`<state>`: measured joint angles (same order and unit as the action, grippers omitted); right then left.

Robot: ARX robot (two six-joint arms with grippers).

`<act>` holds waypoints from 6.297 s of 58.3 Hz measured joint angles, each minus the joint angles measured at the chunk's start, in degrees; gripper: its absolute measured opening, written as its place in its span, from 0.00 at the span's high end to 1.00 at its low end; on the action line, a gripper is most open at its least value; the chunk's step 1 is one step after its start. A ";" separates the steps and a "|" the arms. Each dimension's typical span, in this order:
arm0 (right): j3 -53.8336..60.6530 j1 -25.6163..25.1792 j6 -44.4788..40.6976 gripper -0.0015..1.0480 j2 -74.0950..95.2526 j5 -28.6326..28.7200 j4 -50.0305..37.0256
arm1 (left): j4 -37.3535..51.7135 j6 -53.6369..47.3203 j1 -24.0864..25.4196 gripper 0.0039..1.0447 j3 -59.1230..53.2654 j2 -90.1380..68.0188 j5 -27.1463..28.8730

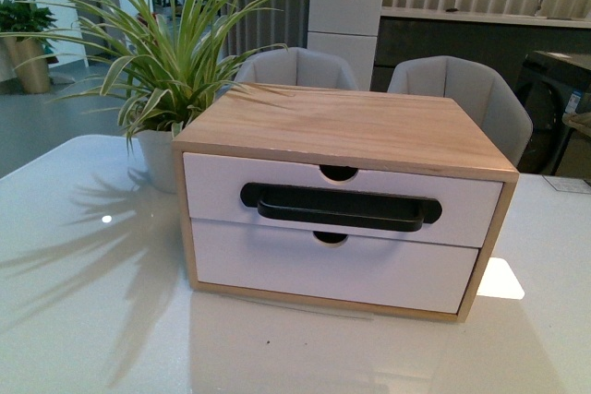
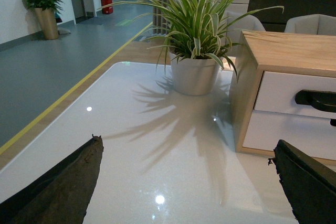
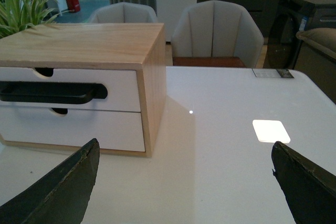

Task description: Pull drawer

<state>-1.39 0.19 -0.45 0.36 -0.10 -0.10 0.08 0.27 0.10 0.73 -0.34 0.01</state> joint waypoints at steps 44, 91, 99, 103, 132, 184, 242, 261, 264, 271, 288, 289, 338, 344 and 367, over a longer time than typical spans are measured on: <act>-29.46 5.55 -28.94 0.09 61.66 10.45 -4.70 | 25.73 -33.55 -12.79 0.07 25.75 -70.31 -33.57; -51.25 14.84 -48.92 0.09 88.46 15.98 3.23 | 3.26 -61.90 -23.65 0.07 60.70 -102.97 -28.81; -55.25 15.15 -49.27 0.09 92.35 17.79 3.93 | 1.84 -63.06 -22.77 0.07 64.39 -106.14 -28.22; -56.85 15.19 -49.51 0.09 93.90 18.14 4.35 | 1.07 -63.78 -22.36 0.07 65.81 -107.36 -27.80; -63.12 16.79 -50.03 0.09 100.87 20.50 7.43 | -1.92 -66.29 -20.44 0.07 70.62 -112.52 -27.02; -66.38 16.68 -50.27 0.09 106.44 20.83 9.46 | -3.43 -69.57 -21.40 0.07 71.36 -115.14 -26.01; -54.38 19.39 -55.04 0.09 94.73 26.25 16.52 | -15.89 -83.60 -19.98 0.07 60.33 -103.91 -28.98; -48.81 17.99 -47.71 0.09 88.65 30.56 4.76 | -1.29 -76.28 -18.29 0.07 51.93 -99.60 -36.28; -47.76 17.51 -46.12 0.09 86.82 30.99 2.62 | 1.88 -73.61 -18.01 0.07 50.27 -97.92 -37.97; -44.41 16.46 -41.97 0.09 81.46 31.69 -2.21 | 8.35 -67.01 -17.86 0.07 46.64 -92.76 -39.32; -33.94 13.05 -28.81 0.09 68.74 24.74 -18.27 | 28.87 -47.34 -16.37 0.07 34.88 -78.40 -32.37; -32.44 12.59 -27.15 0.09 67.04 22.97 -20.37 | 31.76 -45.42 -15.65 0.07 32.98 -76.59 -30.18; -7.58 6.51 0.94 0.09 30.73 -9.53 -23.34 | 13.81 -2.29 5.42 0.07 8.41 -28.17 -14.93; -7.06 3.58 0.66 0.22 29.00 -2.08 -20.61 | 18.93 -1.40 1.84 0.18 6.34 -27.15 -4.81; -2.08 0.02 0.68 0.98 19.58 0.04 -16.26 | 15.50 -0.72 0.04 0.95 1.97 -17.94 -0.02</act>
<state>-3.46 0.21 0.23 19.94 -0.05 -16.36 15.57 -0.45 0.14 2.70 -18.28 -0.01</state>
